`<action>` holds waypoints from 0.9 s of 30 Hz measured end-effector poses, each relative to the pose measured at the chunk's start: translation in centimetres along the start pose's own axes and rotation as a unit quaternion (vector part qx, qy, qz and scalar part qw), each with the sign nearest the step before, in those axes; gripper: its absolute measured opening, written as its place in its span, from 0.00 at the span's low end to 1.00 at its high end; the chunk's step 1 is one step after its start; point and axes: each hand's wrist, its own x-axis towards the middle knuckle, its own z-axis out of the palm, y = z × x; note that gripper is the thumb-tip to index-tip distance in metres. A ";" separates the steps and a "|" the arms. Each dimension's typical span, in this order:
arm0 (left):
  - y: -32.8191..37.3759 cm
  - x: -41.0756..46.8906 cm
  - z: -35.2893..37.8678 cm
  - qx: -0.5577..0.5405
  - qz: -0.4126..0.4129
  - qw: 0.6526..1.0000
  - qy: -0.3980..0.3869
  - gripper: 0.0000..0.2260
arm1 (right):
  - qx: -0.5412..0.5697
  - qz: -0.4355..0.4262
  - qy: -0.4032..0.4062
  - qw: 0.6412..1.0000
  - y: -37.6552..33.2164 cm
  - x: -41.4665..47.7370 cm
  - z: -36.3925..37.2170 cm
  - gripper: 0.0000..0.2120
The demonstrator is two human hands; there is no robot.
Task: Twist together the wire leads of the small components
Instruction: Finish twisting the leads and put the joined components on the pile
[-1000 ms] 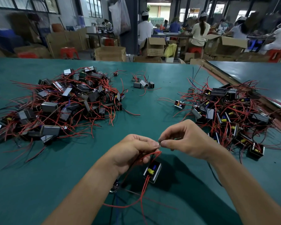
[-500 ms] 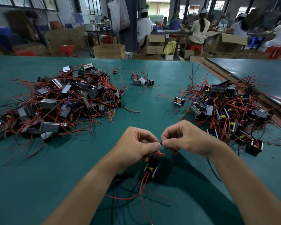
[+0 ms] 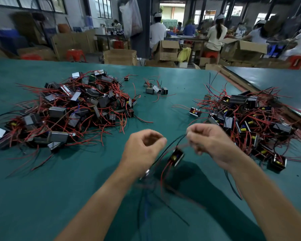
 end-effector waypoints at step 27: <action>-2.1 2.0 -1.5 -0.024 -0.060 0.993 0.098 0.19 | -0.168 -0.230 0.431 0.857 -0.9 -0.2 0.1 0.18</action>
